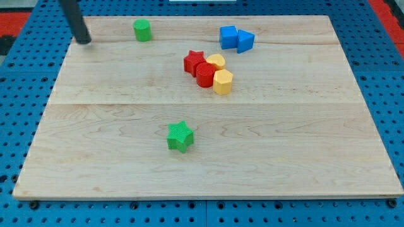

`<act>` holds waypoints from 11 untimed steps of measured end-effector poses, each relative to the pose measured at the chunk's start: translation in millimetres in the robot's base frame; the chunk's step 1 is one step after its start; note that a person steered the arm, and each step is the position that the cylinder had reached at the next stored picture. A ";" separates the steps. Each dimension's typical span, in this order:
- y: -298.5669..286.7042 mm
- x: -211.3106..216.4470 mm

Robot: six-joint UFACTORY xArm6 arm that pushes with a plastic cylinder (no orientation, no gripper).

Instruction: Push the green circle to the left of the blue cube

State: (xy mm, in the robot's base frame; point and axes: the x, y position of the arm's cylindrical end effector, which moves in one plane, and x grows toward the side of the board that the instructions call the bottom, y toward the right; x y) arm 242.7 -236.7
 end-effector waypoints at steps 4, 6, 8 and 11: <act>56.2 -7.5; 173.1 -18.3; 124.4 17.3; 216.8 52.0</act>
State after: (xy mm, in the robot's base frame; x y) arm 294.7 -19.8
